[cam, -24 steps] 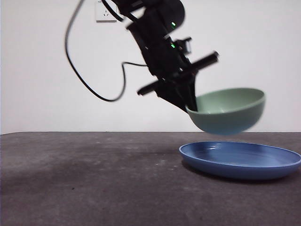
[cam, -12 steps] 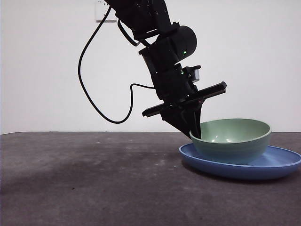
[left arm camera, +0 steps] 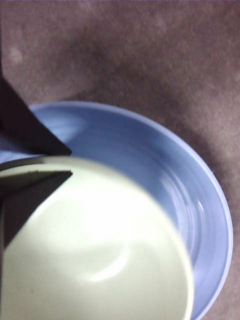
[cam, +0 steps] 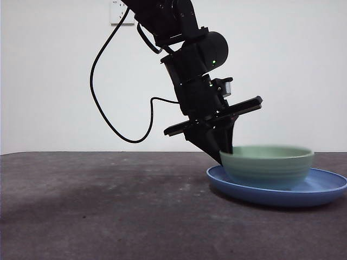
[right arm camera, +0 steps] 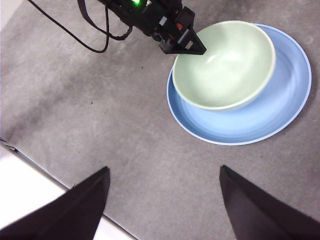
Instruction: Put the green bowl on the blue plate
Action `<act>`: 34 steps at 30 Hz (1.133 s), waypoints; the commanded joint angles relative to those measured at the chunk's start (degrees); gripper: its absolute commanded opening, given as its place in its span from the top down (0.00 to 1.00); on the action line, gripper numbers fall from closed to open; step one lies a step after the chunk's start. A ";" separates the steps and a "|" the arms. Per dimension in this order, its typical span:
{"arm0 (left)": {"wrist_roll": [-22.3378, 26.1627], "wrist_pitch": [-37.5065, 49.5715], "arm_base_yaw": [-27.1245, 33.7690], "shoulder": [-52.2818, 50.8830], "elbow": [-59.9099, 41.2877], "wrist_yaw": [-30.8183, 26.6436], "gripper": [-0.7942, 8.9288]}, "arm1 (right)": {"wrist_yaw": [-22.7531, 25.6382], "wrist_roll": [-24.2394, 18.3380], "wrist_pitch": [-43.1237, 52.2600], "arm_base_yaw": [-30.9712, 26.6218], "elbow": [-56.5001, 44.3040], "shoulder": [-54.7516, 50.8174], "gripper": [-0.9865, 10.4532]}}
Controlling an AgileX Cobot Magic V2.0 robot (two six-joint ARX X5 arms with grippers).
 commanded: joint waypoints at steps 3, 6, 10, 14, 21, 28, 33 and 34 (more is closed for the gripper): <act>0.70 0.61 -1.18 1.97 1.86 -0.02 0.70 | -0.02 0.61 0.52 0.13 1.01 0.28 0.61; 0.70 0.44 -1.29 1.88 1.90 0.02 0.69 | -0.02 0.61 0.52 0.13 1.01 0.28 0.61; 0.72 -0.20 -1.14 0.57 1.95 0.00 0.69 | -0.02 0.61 0.52 0.13 1.01 0.28 0.61; 1.16 -0.50 0.13 -2.78 1.95 0.00 0.69 | -0.02 0.61 0.55 0.13 1.01 0.28 0.61; 2.08 -2.82 3.63 -11.82 1.92 0.00 0.69 | 0.24 0.59 0.57 0.13 1.01 0.28 0.61; 2.49 -5.44 7.78 -22.82 1.36 0.00 0.68 | 1.68 0.59 0.57 0.13 1.01 0.28 0.61; 5.09 -8.59 10.12 -30.71 -2.51 0.00 0.68 | 1.68 0.59 0.59 0.13 1.01 0.28 0.61; 5.09 -9.07 10.51 -32.13 -3.89 0.00 0.68 | 1.68 0.59 0.59 0.13 1.01 0.28 0.61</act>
